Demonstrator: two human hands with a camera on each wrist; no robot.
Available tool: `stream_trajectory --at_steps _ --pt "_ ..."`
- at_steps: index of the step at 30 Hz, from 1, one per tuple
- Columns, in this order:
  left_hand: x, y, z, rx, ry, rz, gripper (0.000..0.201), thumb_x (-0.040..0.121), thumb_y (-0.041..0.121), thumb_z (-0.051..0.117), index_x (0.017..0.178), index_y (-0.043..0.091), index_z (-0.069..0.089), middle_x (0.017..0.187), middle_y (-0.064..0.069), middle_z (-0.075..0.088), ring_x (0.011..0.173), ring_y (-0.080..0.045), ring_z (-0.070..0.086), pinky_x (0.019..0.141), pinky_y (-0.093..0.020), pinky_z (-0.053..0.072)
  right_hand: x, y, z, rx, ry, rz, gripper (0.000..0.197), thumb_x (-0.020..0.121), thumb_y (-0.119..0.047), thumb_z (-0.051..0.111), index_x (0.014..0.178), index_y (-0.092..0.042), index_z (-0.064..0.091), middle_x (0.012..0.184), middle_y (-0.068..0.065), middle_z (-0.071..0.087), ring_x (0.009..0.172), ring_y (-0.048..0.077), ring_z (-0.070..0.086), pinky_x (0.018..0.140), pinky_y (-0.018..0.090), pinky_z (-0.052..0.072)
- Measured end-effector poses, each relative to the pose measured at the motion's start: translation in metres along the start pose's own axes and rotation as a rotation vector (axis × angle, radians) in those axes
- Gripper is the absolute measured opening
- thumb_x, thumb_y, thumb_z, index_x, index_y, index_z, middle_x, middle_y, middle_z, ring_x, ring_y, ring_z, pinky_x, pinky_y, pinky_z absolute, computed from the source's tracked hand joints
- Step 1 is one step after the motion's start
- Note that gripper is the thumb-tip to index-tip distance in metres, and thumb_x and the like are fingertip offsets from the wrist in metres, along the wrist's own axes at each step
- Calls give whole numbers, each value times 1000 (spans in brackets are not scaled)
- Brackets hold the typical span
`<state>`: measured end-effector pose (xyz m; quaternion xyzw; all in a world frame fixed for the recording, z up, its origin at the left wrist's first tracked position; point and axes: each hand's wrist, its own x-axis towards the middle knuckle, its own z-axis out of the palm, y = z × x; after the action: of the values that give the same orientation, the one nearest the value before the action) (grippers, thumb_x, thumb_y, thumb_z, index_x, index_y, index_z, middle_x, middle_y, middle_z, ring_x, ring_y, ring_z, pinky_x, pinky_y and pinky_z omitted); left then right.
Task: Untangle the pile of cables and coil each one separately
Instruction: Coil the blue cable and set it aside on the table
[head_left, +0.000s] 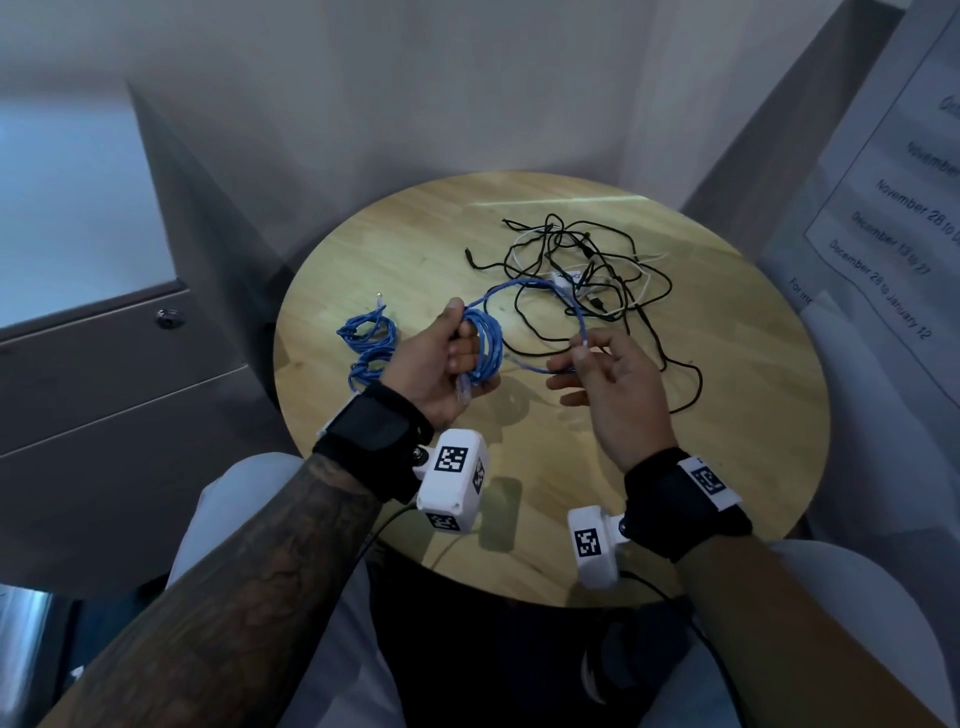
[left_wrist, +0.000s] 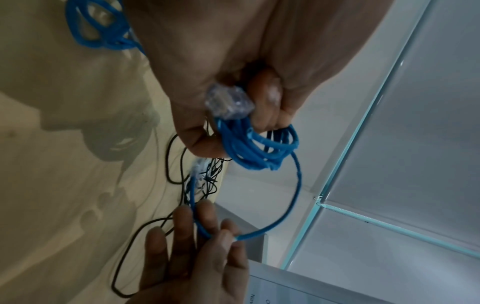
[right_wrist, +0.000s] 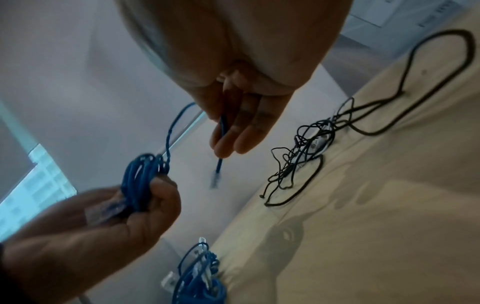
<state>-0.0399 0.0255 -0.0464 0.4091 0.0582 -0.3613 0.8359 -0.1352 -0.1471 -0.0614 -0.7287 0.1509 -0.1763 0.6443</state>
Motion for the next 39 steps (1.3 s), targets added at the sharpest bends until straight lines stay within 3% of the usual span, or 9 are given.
stream_trajectory --at_steps 7,13,16,20,26,31,33,35,39 --pt "-1 -5 5 44 5 -51 45 100 47 45 65 19 47 42 9 26 36 -7 26 63 -30 49 2 -5 -1 49 -89 -80 14 106 -10 43 106 -15 55 82 -1 73 78 18 69 65 27 54" --pt "-4 -9 5 47 -254 -197 50 101 45 43 60 18 54 42 10 30 37 -6 26 59 -30 48 4 -9 -3 260 -77 -8 15 107 -7 41 107 -12 55 79 1 69 71 18 62 64 27 53" --pt "-5 -21 12 66 -297 -213 42 100 44 44 89 9 64 45 12 29 37 -6 24 63 -28 46 1 -5 4 258 -85 14 12 105 -7 47 107 -9 59 91 7 72 77 18 67 64 27 55" --pt "1 -32 12 87 -111 -83 45 101 42 43 63 20 54 49 9 25 40 -6 23 64 -28 37 -6 6 15 136 -14 101 13 99 -16 61 106 -14 72 107 5 74 89 21 72 65 30 54" --pt "5 -37 17 310 130 198 36 104 23 41 69 15 41 60 0 31 46 -8 26 49 -25 21 -13 7 23 57 -66 120 31 96 -42 63 119 -22 59 106 3 71 90 14 68 67 30 52" --pt "5 -56 11 748 132 319 52 95 56 44 75 12 62 64 -20 51 60 -22 47 56 -40 43 -14 3 30 -53 -54 89 50 83 -51 74 114 -20 49 102 4 62 82 8 64 66 17 51" --pt "5 -57 11 743 152 349 55 97 51 43 78 2 58 63 -14 44 57 -20 39 54 -34 37 -11 3 29 -67 -15 45 37 89 -54 67 104 -22 56 96 6 68 85 15 67 78 33 58" --pt "4 -56 14 613 133 340 45 102 41 43 74 7 51 62 -3 37 54 -16 31 53 -29 29 -8 4 27 -48 0 35 20 94 -48 60 94 -28 63 94 11 70 90 27 67 88 53 55" --pt "2 -55 19 514 10 255 36 104 32 43 73 14 47 66 1 34 55 -10 27 54 -25 27 -2 3 18 40 37 78 14 97 -32 60 87 -32 69 82 1 66 82 23 64 84 48 56"
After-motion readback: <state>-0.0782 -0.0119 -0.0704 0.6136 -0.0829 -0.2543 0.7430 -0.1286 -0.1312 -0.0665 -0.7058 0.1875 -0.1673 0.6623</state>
